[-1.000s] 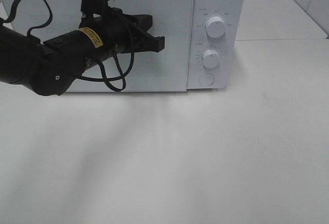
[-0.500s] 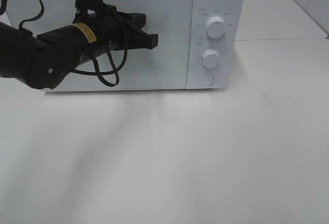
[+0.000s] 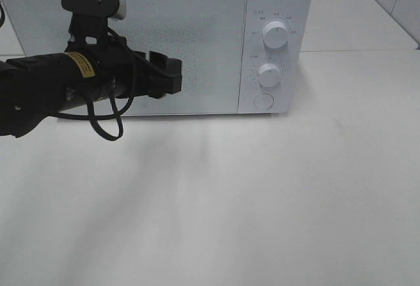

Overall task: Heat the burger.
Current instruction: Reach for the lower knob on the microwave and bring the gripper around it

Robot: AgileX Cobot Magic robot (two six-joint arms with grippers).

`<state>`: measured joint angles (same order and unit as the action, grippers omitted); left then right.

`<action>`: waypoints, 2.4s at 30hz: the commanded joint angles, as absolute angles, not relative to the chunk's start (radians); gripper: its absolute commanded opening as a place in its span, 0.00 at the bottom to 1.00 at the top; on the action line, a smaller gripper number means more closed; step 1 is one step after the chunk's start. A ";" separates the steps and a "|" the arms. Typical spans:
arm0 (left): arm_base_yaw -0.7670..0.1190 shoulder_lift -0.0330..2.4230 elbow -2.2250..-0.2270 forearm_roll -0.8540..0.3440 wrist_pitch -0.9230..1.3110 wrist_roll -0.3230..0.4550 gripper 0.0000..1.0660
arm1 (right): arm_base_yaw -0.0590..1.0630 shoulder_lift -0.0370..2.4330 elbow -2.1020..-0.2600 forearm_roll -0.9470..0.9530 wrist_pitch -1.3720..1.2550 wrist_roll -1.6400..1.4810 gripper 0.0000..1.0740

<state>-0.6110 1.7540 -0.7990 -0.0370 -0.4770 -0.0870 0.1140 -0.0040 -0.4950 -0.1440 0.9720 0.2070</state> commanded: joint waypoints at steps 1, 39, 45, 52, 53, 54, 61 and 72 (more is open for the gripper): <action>-0.620 1.698 -0.793 -0.041 -0.263 -0.097 0.93 | 0.108 -0.031 -0.492 -0.145 0.966 0.199 0.71; -0.203 1.075 -0.793 -0.082 1.015 -0.025 0.92 | 0.108 -0.031 -0.492 -0.145 0.966 0.199 0.71; -0.059 0.949 -0.793 -0.081 1.114 -0.025 0.92 | 0.108 -0.031 -0.492 -0.145 0.966 0.199 0.71; -0.036 0.769 -0.759 -0.054 1.126 0.000 0.92 | 0.108 -0.031 -0.492 -0.145 0.966 0.199 0.71; -0.036 0.738 -0.741 -0.049 1.123 0.000 0.92 | 0.108 -0.031 -0.492 -0.145 0.966 0.199 0.71; -0.036 0.738 -0.741 -0.049 1.123 0.000 0.92 | 0.108 -0.031 -0.492 -0.145 0.966 0.199 0.71; -0.036 0.537 -0.607 -0.044 1.091 0.000 0.92 | 0.108 -0.031 -0.492 -0.145 0.966 0.199 0.71; -0.036 0.174 -0.516 -0.045 1.069 0.000 0.92 | 0.108 -0.031 -0.492 -0.145 0.966 0.199 0.71</action>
